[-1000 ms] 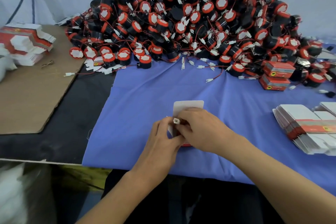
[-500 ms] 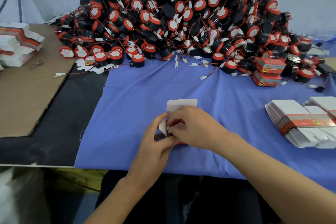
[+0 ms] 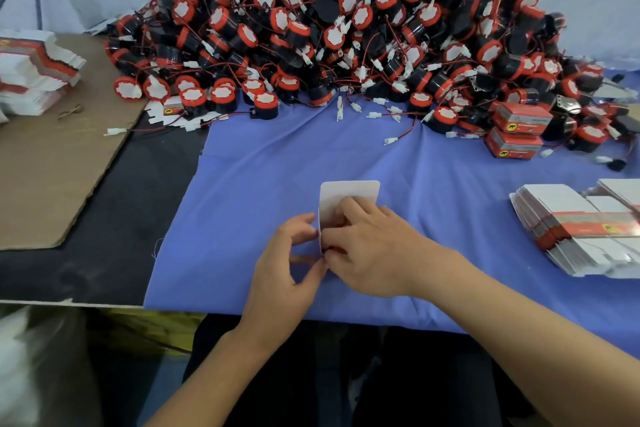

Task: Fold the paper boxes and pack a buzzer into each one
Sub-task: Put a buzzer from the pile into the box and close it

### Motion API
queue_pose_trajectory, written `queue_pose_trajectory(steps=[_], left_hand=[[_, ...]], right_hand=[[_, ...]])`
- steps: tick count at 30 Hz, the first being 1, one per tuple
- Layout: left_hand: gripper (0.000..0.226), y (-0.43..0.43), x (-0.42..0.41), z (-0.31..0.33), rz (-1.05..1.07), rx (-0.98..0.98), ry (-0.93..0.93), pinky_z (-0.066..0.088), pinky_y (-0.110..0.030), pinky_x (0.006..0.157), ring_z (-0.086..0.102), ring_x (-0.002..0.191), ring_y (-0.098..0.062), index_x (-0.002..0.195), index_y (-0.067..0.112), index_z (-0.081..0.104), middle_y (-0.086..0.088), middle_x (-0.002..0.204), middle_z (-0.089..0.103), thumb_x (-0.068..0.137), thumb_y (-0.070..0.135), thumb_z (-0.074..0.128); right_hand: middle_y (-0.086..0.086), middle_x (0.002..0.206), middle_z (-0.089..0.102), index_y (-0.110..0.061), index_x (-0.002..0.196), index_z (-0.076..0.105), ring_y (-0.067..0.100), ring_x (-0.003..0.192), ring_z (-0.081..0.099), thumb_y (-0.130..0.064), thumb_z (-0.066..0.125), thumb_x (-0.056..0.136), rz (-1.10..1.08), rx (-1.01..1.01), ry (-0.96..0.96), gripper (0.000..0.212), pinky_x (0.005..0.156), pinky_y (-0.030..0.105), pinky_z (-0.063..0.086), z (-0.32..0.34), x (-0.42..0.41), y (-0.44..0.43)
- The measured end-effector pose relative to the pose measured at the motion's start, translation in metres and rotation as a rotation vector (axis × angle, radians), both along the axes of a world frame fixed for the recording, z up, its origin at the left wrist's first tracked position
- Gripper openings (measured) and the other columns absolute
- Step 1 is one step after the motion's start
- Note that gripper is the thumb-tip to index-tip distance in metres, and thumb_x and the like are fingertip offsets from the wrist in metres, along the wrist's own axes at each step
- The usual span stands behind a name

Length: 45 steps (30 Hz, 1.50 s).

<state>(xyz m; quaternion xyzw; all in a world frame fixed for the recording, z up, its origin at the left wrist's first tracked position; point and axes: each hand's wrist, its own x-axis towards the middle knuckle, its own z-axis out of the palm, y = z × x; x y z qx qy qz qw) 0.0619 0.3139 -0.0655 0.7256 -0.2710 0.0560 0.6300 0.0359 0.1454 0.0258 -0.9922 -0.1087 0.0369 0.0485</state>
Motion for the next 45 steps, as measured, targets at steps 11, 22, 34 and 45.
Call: queue_pose_trajectory(steps=[11,22,34,45], left_hand=[[0.052,0.000,0.003,-0.003,-0.020,0.129,0.028,0.054,-0.019,0.090,0.060,0.127,-0.011,0.136,0.035,0.053,0.014,0.135,0.059,0.094,0.012,0.072],[0.039,-0.003,-0.001,-0.001,-0.016,0.316,-0.121,0.042,-0.019,0.106,0.049,0.132,-0.012,0.134,0.023,0.061,0.014,0.144,0.051,0.099,0.004,0.063],[0.035,-0.008,0.005,0.013,0.007,0.401,-0.098,0.036,-0.009,0.101,0.053,0.119,-0.006,0.119,0.027,0.075,0.021,0.122,0.059,0.103,0.041,0.047],[0.083,-0.003,0.031,0.027,-0.062,0.155,0.182,0.054,-0.014,0.074,0.073,0.093,-0.007,0.142,0.051,0.045,0.013,0.125,0.052,0.083,0.007,0.084]], right_hand=[[-0.011,0.120,0.061,-0.033,0.111,0.073,0.019,0.113,0.055,-0.033,0.050,0.101,0.029,0.142,-0.204,0.024,0.089,0.030,0.037,-0.019,-0.013,-0.004],[-0.002,0.112,0.062,-0.019,0.095,0.072,0.008,0.105,0.063,-0.002,0.064,0.089,-0.275,0.764,-0.644,0.020,0.091,0.017,0.045,-0.032,-0.024,-0.013],[-0.001,0.113,0.074,-0.037,0.119,0.066,0.024,0.105,0.070,-0.011,0.059,0.095,-0.587,1.466,-0.191,0.036,0.091,0.039,0.059,-0.059,-0.019,-0.028],[-0.004,0.112,0.059,-0.042,0.117,0.063,0.015,0.093,0.067,-0.017,0.061,0.100,-0.305,1.114,-0.228,0.031,0.076,0.021,0.054,-0.069,-0.022,-0.037]])
